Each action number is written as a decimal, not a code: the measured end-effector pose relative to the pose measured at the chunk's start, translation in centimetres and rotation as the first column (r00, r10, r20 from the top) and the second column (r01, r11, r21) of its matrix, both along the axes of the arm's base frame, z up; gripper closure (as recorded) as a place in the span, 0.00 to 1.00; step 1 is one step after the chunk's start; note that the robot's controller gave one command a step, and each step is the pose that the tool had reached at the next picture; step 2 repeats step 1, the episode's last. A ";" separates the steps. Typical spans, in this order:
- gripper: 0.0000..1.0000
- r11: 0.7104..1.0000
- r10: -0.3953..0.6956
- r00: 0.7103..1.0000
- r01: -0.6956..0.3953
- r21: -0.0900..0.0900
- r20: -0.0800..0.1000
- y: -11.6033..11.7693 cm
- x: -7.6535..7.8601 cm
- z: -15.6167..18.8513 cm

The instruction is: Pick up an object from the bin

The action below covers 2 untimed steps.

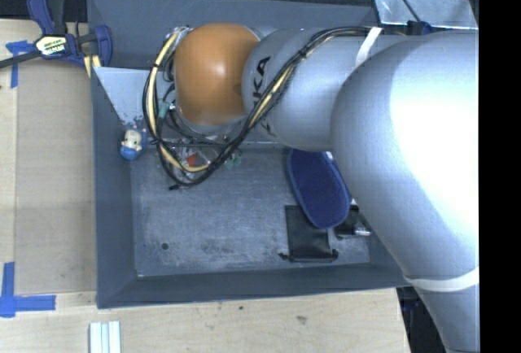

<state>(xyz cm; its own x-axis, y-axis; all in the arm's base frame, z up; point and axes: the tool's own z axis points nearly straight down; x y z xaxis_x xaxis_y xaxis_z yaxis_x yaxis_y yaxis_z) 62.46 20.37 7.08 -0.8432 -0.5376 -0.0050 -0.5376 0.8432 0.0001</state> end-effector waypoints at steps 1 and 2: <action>1.00 1.000 -0.003 1.000 0.003 0.002 0.009 0.1 0.3 13.3; 1.00 1.000 -0.003 1.000 0.003 0.002 0.009 0.1 0.3 13.3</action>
Offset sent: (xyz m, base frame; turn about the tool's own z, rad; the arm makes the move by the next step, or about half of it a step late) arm 0.0000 0.0000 0.1263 0.0000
